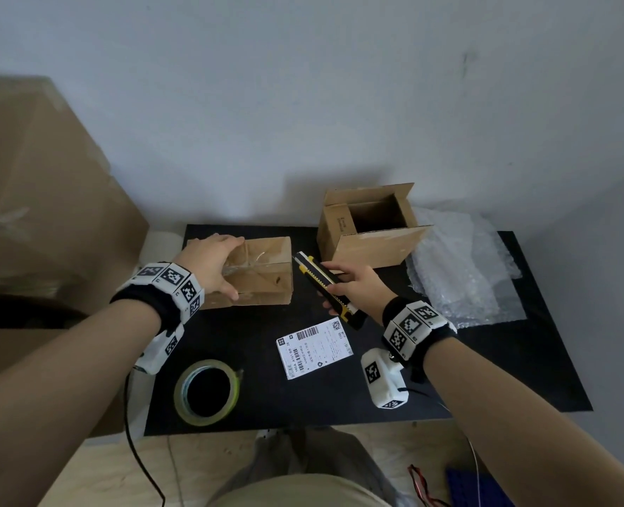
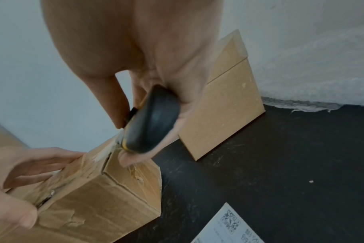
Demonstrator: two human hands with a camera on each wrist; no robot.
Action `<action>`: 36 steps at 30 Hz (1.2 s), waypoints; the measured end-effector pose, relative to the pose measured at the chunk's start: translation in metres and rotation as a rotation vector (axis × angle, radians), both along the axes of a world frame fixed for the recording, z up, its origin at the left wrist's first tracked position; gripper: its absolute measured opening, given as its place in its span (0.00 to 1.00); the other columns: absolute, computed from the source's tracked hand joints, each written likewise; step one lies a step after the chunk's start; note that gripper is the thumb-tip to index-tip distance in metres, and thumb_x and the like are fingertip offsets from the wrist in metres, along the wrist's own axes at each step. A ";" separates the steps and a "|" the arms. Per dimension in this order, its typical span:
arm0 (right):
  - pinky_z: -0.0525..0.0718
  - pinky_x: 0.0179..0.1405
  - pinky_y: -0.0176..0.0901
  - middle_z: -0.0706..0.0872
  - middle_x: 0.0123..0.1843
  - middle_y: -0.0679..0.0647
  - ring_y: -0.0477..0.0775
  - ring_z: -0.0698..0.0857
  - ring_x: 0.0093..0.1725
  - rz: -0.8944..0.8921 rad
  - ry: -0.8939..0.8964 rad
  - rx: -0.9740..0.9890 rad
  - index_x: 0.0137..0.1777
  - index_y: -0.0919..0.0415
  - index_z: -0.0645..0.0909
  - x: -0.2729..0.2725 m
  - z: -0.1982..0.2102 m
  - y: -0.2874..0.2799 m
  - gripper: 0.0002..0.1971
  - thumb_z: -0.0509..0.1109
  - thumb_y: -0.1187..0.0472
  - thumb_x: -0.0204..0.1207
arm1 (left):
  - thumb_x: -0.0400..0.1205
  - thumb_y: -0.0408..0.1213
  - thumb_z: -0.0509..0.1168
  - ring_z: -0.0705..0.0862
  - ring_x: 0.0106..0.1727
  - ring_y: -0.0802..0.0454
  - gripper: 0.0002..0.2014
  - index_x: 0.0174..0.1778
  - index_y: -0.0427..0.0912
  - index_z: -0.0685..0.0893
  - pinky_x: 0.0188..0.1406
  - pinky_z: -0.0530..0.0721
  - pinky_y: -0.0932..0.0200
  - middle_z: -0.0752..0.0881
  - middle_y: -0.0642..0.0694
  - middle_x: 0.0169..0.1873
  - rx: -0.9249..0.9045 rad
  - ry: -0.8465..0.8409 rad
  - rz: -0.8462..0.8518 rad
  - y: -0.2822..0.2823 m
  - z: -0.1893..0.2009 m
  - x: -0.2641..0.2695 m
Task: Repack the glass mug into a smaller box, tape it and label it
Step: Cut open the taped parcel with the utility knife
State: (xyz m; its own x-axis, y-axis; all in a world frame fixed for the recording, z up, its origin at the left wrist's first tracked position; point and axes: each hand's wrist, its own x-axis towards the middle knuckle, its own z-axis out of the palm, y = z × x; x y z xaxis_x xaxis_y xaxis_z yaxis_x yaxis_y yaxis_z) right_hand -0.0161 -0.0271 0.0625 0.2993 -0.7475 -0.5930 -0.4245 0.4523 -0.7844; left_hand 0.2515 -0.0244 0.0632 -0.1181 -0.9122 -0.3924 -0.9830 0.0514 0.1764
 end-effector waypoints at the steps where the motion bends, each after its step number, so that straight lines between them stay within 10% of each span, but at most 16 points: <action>1: 0.89 0.49 0.55 0.83 0.58 0.64 0.57 0.88 0.46 0.005 0.003 -0.001 0.75 0.53 0.71 -0.001 -0.001 0.000 0.26 0.64 0.72 0.79 | 0.61 0.50 0.81 0.69 0.75 0.45 0.55 0.81 0.45 0.58 0.74 0.68 0.44 0.67 0.44 0.77 0.000 -0.005 -0.004 0.000 0.000 0.000; 18: 0.89 0.50 0.55 0.83 0.58 0.59 0.56 0.88 0.48 0.198 0.153 -0.066 0.75 0.51 0.70 -0.005 0.004 0.016 0.26 0.64 0.71 0.79 | 0.65 0.53 0.79 0.65 0.78 0.44 0.54 0.82 0.45 0.56 0.74 0.69 0.43 0.65 0.45 0.79 -0.003 -0.017 -0.036 -0.003 -0.001 0.003; 27: 0.86 0.38 0.33 0.84 0.59 0.56 0.48 0.87 0.43 0.032 0.224 -0.161 0.73 0.56 0.72 -0.036 0.002 0.027 0.24 0.66 0.70 0.78 | 0.63 0.57 0.78 0.72 0.73 0.44 0.53 0.80 0.45 0.60 0.70 0.73 0.46 0.68 0.45 0.76 -0.048 0.058 0.002 -0.005 -0.001 -0.013; 30: 0.87 0.38 0.41 0.88 0.47 0.54 0.48 0.87 0.38 -0.009 0.361 -0.230 0.70 0.55 0.76 -0.050 -0.011 0.031 0.20 0.66 0.66 0.78 | 0.62 0.55 0.80 0.74 0.70 0.43 0.51 0.79 0.45 0.64 0.67 0.75 0.47 0.72 0.44 0.73 -0.080 0.086 -0.024 -0.006 -0.002 -0.024; 36: 0.83 0.54 0.45 0.85 0.60 0.57 0.56 0.85 0.56 -0.044 0.513 -0.123 0.67 0.60 0.76 -0.069 -0.048 0.045 0.19 0.70 0.61 0.76 | 0.65 0.54 0.78 0.67 0.77 0.43 0.49 0.79 0.46 0.63 0.74 0.66 0.42 0.66 0.44 0.78 -0.096 0.106 -0.072 -0.005 -0.008 -0.037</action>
State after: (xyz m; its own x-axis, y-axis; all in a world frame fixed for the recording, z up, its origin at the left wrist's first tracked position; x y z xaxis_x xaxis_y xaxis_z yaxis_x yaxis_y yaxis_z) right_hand -0.0847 0.0178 0.0143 -0.0398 -0.8259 -0.5624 -0.7503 0.3964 -0.5291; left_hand 0.2146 -0.0297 0.0556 -0.2206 -0.9325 -0.2860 -0.9522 0.1423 0.2703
